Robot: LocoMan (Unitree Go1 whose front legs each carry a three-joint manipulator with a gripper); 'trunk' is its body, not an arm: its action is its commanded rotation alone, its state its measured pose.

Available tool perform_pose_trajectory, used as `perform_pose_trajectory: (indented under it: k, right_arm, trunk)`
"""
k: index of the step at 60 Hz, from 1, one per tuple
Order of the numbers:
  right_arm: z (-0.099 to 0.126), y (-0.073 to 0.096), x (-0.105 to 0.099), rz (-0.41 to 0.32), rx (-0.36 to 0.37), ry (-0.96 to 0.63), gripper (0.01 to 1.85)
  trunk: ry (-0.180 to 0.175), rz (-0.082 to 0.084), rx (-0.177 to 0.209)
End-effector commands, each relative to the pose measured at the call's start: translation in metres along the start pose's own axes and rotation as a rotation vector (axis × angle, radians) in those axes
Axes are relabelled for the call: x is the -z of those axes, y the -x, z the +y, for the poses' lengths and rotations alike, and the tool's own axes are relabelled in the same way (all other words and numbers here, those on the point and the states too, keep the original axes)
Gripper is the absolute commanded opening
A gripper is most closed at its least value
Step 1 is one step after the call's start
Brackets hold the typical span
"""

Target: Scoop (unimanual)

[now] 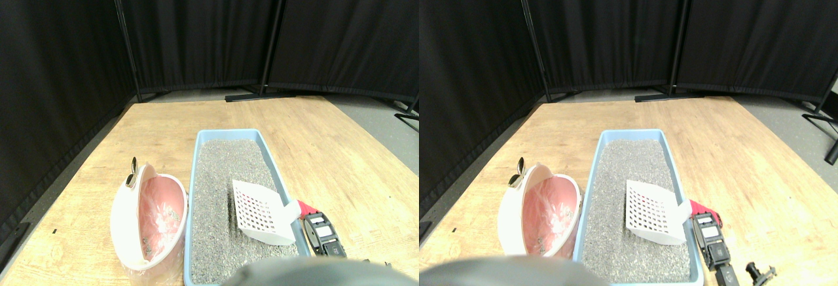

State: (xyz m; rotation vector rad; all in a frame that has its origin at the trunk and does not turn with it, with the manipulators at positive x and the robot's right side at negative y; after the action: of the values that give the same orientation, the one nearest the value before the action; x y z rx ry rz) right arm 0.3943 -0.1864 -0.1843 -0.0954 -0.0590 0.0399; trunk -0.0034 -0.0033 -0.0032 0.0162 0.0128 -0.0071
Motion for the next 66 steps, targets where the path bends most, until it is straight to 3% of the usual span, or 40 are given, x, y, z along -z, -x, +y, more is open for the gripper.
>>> perform_pose_trajectory:
  k: [1, 17, 41, 53, 66]
  right_arm:
    - [0.0, -0.001, -0.007, -0.047, 0.005, 0.005, 0.45]
    - [-0.003, -0.003, -0.009, -0.086, -0.009, 0.001, 0.44]
    - [-0.018, -0.005, -0.02, -0.247, -0.06, -0.094, 0.57]
    - [-0.022, -0.007, -0.018, -0.258, -0.069, -0.143, 0.62]
    - [-0.023, -0.001, -0.012, -0.223, -0.056, -0.192, 0.72]
  trunk:
    - [0.002, 0.001, 0.0]
    - [0.002, -0.002, 0.006]
    - [-0.002, 0.001, 0.012]
    - [-0.003, -0.006, 0.017]
    - [0.0, -0.006, 0.017]
